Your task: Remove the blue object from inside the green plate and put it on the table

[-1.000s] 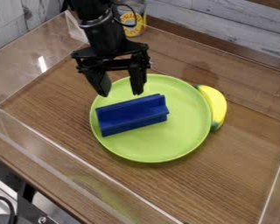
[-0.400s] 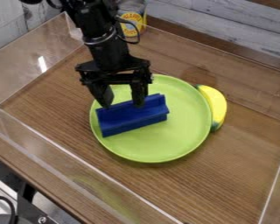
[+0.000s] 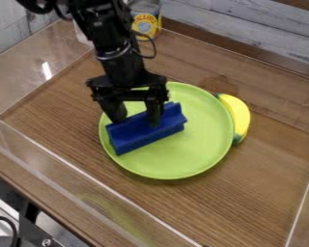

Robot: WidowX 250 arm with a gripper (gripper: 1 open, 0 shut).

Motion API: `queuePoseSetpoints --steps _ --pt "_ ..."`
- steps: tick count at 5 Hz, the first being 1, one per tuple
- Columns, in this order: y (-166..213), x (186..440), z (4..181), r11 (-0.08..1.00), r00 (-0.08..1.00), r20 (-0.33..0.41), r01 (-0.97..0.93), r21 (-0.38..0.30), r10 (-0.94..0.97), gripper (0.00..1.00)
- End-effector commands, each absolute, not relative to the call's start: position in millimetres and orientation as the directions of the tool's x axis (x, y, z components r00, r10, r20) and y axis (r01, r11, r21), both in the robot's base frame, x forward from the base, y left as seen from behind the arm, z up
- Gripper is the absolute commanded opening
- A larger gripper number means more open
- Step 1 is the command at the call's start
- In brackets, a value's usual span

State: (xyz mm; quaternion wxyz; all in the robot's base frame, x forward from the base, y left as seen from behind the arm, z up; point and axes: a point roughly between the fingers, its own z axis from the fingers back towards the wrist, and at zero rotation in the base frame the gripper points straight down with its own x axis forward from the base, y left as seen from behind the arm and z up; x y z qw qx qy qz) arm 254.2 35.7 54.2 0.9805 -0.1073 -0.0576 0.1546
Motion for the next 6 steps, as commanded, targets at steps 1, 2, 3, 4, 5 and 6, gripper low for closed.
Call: queuePoseSetpoints --steps 1,2,3,4,5,6 --pt "34 258 55.6 0.934 0.946 0.105 -0.278 -0.225 0.307 0.00" --pt "35 258 57.0 0.936 0.947 0.104 -0.276 -0.220 0.303 0.00" --pt "37 258 64.5 0.940 0.949 0.105 -0.273 -0.203 0.298 0.00" --pt "35 257 69.7 0.944 0.952 0.103 -0.266 -0.194 0.290 0.00" --pt "33 256 75.3 0.948 0.955 0.101 -0.259 -0.185 0.280 0.00" --pt "31 255 80.5 0.951 0.957 0.099 -0.251 -0.179 0.271 0.00"
